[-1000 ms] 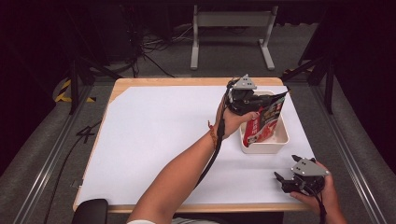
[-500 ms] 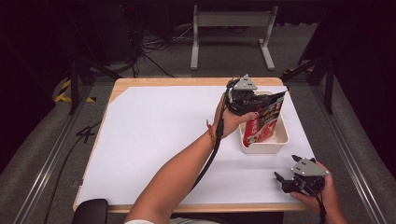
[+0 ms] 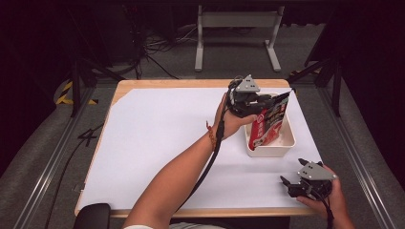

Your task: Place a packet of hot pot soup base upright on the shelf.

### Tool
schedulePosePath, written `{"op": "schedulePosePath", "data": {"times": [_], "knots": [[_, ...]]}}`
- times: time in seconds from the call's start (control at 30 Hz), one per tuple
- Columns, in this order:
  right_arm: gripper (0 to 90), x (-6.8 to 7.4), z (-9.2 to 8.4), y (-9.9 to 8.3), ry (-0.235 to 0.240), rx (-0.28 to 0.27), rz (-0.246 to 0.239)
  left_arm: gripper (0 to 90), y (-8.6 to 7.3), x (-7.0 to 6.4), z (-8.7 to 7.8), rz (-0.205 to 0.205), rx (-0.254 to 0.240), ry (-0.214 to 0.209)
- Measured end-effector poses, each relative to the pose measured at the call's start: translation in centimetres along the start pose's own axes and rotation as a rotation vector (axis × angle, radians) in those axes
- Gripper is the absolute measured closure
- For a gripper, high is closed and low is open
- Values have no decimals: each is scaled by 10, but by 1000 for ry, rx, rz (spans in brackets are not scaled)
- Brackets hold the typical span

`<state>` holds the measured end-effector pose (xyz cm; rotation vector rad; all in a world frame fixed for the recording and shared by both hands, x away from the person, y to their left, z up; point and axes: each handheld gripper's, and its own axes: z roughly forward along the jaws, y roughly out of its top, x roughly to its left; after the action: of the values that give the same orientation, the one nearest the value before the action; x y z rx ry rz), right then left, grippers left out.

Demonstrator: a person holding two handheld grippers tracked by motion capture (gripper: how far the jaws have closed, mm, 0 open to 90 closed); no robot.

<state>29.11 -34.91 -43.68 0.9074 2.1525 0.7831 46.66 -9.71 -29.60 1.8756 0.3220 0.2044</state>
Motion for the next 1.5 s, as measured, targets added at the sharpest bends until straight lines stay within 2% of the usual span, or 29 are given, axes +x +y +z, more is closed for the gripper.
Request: {"op": "schedulePosePath", "data": {"times": [0.13,0.27,0.4,0.8,0.9,1.0,1.23,1.27,1.4,1.5], "knots": [[136,0,0,0,0,2,0,734,0,-2,-6,36,25,17],[136,1,0,0,2,4,0,705,0,-1,-11,41,25,18],[136,1,0,0,1,3,0,655,-2,-2,-16,81,54,24],[136,2,0,1,-1,3,0,568,-4,-4,-31,125,83,63],[136,2,0,1,1,5,-5,497,-5,-5,-35,139,93,95],[136,2,0,1,1,3,-8,487,-5,-5,-40,148,102,96],[136,2,0,1,2,4,-7,332,-5,-8,-51,168,125,146],[136,2,0,1,2,4,-9,325,-5,-8,-53,169,131,148],[136,2,0,1,1,3,-8,282,-8,-12,-55,217,172,184],[135,2,0,1,1,3,-8,267,-11,-13,-60,214,175,186]]}}
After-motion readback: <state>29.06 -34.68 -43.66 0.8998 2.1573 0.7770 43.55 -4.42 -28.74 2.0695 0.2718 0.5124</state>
